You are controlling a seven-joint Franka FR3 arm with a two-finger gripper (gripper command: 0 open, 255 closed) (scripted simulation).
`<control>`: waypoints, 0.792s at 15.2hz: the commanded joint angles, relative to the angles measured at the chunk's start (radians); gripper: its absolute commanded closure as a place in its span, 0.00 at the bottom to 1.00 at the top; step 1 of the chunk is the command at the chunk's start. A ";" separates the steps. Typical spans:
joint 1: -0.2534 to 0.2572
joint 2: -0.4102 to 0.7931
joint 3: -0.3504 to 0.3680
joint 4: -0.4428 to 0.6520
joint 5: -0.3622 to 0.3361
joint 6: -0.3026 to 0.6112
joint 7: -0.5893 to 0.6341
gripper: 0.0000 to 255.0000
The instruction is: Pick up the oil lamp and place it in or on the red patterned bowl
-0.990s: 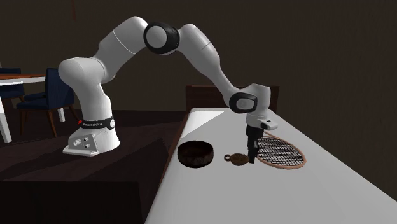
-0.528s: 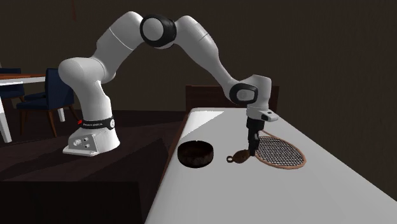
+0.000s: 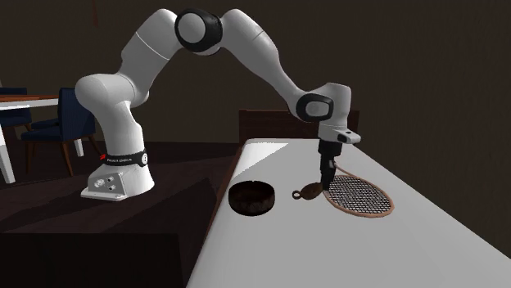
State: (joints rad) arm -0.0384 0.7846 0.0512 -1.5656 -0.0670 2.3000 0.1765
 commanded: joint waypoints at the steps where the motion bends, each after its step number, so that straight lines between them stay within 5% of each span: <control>1: -0.001 -0.022 0.001 -0.005 0.001 -0.017 -0.001 1.00; 12: -0.004 -0.114 0.006 -0.009 0.007 -0.105 -0.005 1.00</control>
State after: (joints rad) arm -0.0417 0.6769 0.0565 -1.5754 -0.0606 2.2021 0.1719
